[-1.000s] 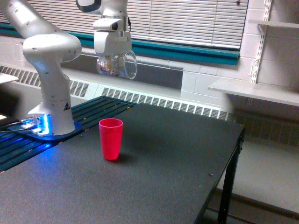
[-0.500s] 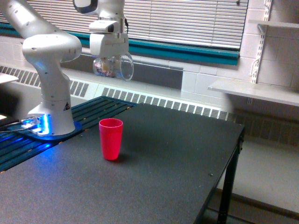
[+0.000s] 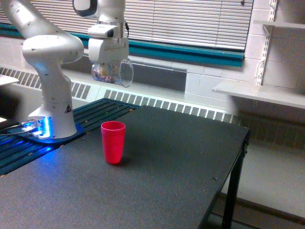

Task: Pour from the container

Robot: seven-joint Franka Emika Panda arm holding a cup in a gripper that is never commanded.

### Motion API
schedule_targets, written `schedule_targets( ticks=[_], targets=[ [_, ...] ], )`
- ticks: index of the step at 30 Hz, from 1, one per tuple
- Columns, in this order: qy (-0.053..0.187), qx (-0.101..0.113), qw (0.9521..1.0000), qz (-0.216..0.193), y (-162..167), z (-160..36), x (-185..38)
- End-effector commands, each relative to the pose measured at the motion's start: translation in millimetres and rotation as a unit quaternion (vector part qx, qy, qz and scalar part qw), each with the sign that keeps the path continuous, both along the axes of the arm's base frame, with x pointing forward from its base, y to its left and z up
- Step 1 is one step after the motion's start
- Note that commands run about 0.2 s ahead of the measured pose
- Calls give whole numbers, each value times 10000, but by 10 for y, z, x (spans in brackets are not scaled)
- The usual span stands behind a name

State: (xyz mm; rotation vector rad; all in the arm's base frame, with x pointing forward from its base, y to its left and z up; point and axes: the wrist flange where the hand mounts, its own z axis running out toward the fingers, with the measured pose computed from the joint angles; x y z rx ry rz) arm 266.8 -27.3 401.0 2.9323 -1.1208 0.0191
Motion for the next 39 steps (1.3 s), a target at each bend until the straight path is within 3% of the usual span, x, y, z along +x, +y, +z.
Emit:
schedule_targets(
  ticks=[1, 18, 39],
  targets=[
    [128, 7, 9998, 161, -71, -122, -11],
    [438, 17, 9986, 307, -154, -171, -71],
    [602, 33, 9974, 397, -281, -271, -47]
  ],
)
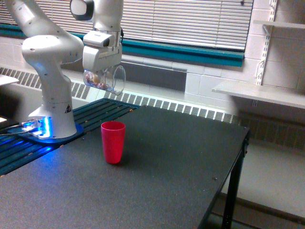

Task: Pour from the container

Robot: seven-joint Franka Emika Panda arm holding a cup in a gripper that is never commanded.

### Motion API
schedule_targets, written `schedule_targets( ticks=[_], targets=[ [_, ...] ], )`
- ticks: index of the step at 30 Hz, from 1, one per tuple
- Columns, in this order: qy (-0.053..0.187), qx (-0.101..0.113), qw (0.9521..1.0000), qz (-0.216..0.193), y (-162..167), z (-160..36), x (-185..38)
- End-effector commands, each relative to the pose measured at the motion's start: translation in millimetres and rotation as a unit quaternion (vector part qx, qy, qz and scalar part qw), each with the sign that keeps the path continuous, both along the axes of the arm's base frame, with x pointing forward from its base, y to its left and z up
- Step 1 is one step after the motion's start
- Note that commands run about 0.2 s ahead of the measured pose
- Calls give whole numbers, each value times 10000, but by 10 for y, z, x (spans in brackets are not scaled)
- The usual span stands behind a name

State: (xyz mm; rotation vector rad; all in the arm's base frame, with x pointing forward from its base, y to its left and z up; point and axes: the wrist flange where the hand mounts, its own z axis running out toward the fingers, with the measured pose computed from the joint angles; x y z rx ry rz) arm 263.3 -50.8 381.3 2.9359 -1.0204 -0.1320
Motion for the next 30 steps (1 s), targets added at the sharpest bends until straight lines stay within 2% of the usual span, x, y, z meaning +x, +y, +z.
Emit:
schedule_targets(
  ticks=[1, 9, 22, 30],
  targets=[
    [106, -10, 9999, 97, -57, -75, -10],
    [161, -66, 9998, 88, -116, -87, 6],
    [290, 5, 9995, 141, -114, -109, -15],
    [374, -31, 9991, 183, -146, -115, -34]
  ],
)
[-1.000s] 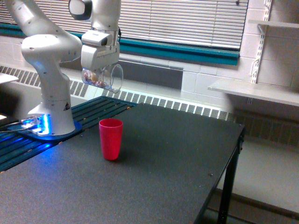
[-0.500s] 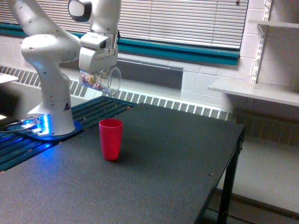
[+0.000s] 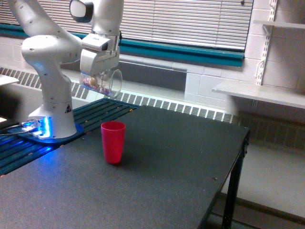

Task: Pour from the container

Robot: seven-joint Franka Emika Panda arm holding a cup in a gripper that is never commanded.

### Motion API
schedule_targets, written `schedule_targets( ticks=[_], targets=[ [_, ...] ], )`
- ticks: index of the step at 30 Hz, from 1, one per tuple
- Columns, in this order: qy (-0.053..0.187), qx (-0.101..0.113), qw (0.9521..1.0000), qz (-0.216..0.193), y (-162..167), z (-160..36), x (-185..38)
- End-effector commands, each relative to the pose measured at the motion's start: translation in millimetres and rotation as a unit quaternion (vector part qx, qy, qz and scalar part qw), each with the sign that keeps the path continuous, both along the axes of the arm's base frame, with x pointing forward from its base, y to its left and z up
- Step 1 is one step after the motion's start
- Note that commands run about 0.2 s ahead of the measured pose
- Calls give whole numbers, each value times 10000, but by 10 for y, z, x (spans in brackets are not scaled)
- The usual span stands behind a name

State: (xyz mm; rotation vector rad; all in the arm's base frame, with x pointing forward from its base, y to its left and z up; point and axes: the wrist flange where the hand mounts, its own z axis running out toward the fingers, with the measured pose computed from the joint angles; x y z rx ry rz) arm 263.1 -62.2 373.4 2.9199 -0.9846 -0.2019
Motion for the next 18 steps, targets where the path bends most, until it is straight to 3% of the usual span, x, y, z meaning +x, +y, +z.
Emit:
schedule_targets(
  ticks=[1, 18],
  targets=[
    [127, -13, 9999, 101, -42, -37, -34],
    [216, -107, 9995, 223, -181, -50, -50]
  ],
)
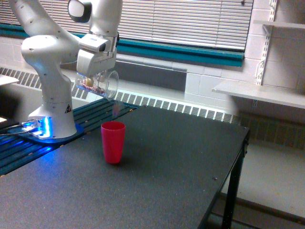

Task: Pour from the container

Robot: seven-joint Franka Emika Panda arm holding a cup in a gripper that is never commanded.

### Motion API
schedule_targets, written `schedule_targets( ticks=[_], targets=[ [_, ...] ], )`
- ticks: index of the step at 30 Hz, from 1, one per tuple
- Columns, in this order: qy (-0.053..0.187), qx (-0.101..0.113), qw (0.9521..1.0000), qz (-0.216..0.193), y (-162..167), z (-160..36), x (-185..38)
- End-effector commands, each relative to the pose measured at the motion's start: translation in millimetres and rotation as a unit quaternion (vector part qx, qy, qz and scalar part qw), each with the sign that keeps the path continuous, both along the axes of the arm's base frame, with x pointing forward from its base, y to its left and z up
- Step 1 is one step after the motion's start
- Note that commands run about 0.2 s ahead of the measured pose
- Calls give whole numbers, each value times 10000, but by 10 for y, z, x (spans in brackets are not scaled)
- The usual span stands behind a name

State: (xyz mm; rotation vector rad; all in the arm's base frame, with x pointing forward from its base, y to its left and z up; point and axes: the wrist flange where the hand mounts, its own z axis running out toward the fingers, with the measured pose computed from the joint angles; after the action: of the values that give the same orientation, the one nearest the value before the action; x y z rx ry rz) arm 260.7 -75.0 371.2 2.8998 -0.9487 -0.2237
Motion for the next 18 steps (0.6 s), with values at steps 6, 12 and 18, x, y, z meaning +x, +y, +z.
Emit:
schedule_targets(
  ticks=[6, 12, 18],
  targets=[
    [77, -43, 9998, 169, -73, -42, -27],
    [29, -57, 9997, 216, -74, -48, -16],
    [66, -82, 9995, 314, -99, -37, -19]
  ],
)
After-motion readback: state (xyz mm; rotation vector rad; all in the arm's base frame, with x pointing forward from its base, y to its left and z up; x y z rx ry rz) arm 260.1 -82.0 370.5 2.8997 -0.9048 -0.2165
